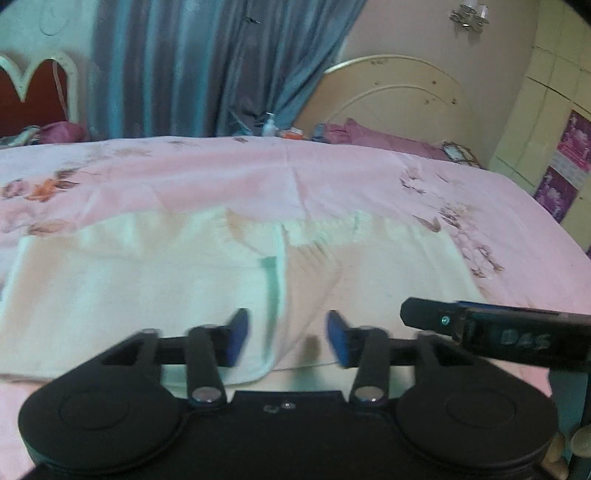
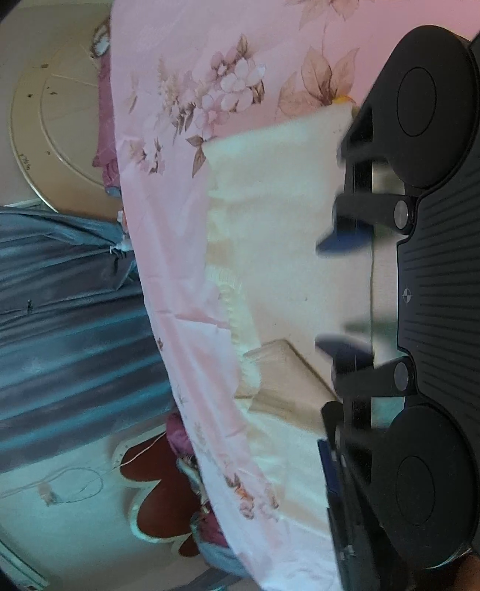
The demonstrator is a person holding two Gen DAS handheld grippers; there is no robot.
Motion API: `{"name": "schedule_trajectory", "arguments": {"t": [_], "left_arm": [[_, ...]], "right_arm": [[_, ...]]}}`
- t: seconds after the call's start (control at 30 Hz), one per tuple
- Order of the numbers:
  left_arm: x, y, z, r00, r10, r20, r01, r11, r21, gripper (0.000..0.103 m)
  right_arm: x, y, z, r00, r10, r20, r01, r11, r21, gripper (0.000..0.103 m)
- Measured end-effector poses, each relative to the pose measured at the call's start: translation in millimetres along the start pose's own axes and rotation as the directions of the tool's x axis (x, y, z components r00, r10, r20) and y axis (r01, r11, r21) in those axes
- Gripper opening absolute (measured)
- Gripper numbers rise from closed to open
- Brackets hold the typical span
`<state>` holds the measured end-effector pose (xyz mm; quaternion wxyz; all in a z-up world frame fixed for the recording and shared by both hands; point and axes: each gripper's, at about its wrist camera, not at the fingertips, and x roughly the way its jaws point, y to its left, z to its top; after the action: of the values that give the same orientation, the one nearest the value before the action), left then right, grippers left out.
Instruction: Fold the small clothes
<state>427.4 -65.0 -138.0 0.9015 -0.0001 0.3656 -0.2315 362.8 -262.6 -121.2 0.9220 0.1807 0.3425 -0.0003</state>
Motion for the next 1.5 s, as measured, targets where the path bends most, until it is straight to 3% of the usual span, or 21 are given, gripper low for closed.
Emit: {"name": "schedule_trajectory", "arguments": {"t": [0.03,0.2,0.3,0.43,0.5,0.6,0.63,0.67,0.7,0.73,1.0,1.07,1.23,1.4,1.5], "left_arm": [[-7,6,-1,1.0,0.018,0.018,-0.018,1.0,-0.011,0.062],[-38,25,-7,0.988,0.146,0.044,-0.146,0.989,-0.019,0.064],[-50,46,-19,0.966,0.257,0.039,-0.256,0.966,-0.034,0.064],[-53,67,-29,0.94,0.341,-0.007,-0.341,0.937,-0.077,0.064],[-51,75,-33,0.933,0.359,-0.031,-0.36,0.928,-0.098,0.064],[-47,81,-36,0.927,0.374,-0.038,-0.376,0.92,-0.107,0.068],[-44,81,-35,0.924,0.381,-0.039,-0.383,0.918,-0.107,0.07],[-41,83,-33,0.923,0.383,-0.038,-0.385,0.916,-0.111,0.071],[-40,83,-32,0.922,0.385,-0.037,-0.387,0.915,-0.116,0.071],[-38,85,-30,0.921,0.387,-0.035,-0.389,0.913,-0.125,0.073],[-34,95,-31,0.925,0.38,-0.021,-0.378,0.912,-0.16,0.075],[-34,93,-32,0.927,0.375,-0.002,-0.371,0.915,-0.155,0.069],[-37,82,-34,0.948,0.314,0.055,-0.306,0.945,-0.119,0.018],[-42,86,-32,0.949,0.303,0.082,-0.288,0.944,-0.16,0.003],[-40,95,-32,0.947,0.317,0.051,-0.304,0.937,-0.174,0.003]], "right_arm": [[0,3,0,1.0,0.014,0.009,-0.014,1.0,-0.004,0.089],[15,28,2,0.997,0.065,-0.032,-0.066,0.997,-0.047,0.088],[28,47,2,0.996,0.075,-0.049,-0.079,0.993,-0.089,0.088],[48,77,4,0.993,0.097,-0.067,-0.106,0.985,-0.14,0.087],[62,87,6,0.995,0.059,-0.086,-0.072,0.985,-0.158,0.076],[81,97,7,0.992,0.01,-0.124,-0.03,0.986,-0.161,0.071],[84,102,7,0.992,-0.011,-0.125,-0.013,0.982,-0.187,0.057],[85,103,5,0.992,-0.02,-0.122,-0.006,0.979,-0.205,0.026],[85,102,6,0.992,-0.013,-0.124,-0.013,0.978,-0.209,0.009],[82,99,7,0.992,0.0,-0.129,-0.025,0.98,-0.198,0.001],[20,49,24,1.0,-0.014,0.021,0.017,0.987,-0.162,0.001],[16,28,25,0.999,-0.033,0.015,0.035,0.992,-0.124,0.001],[17,-12,16,0.998,-0.066,-0.021,0.066,0.997,-0.034,0.001],[12,-35,14,0.997,-0.069,-0.043,0.071,0.997,0.038,0.002],[7,-47,9,0.996,-0.065,-0.064,0.07,0.994,0.079,0.002]]}}
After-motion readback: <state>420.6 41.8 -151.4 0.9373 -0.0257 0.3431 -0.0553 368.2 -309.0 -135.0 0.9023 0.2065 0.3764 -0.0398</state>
